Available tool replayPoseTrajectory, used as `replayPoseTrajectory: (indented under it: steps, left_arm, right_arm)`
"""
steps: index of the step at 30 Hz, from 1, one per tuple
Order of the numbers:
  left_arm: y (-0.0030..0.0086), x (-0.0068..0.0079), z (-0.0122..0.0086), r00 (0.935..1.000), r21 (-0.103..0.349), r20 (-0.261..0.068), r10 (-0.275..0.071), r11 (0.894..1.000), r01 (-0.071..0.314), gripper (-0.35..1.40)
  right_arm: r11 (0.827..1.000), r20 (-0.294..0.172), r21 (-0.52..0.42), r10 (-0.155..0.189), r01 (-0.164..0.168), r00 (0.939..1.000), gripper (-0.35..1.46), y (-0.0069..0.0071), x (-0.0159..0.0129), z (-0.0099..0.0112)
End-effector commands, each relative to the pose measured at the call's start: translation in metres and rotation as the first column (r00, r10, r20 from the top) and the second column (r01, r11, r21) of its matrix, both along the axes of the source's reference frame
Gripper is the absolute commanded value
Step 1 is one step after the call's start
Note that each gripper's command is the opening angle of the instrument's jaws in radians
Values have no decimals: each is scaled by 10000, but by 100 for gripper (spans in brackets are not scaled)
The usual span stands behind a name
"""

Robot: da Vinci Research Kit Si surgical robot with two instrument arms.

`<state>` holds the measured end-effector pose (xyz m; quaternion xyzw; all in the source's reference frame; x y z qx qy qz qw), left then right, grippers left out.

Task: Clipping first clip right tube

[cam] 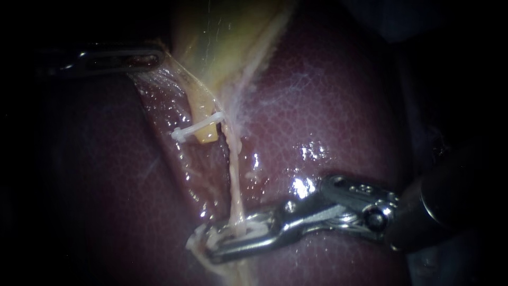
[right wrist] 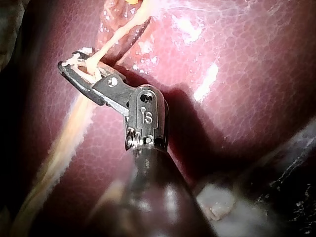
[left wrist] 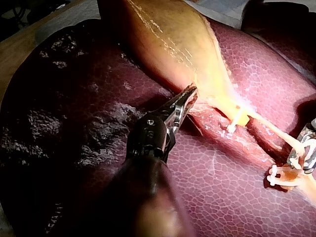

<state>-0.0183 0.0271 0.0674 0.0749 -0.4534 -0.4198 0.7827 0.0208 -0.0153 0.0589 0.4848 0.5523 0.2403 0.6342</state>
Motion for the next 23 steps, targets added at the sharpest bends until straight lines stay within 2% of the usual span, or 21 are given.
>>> replayPoseTrajectory:
  steps: [1, 6, 14, 23]
  left_arm:
    - [0, 0, 0, 10000, -1, 0, -1, 10000, 1, -35]
    - [0, 0, 1, 10000, -2, 1, 0, 10000, 0, -35]
    - [0, 0, 2, 10000, -5, 0, 1, 10000, -1, -35]
    - [0, 0, 2, 10000, -6, 0, 1, 10000, -1, -35]
  right_arm:
    - [10000, 4, 7, 0, -1, 10000, -16, 0, 0, 1]
    - [10000, -15, 6, -32, 32, 10000, -35, 4, -2, 9]
    - [9991, -267, -18, -431, 431, 9987, -35, 6, -3, 26]
    - [9989, -286, -36, -458, 457, 9985, -35, 5, -3, 27]
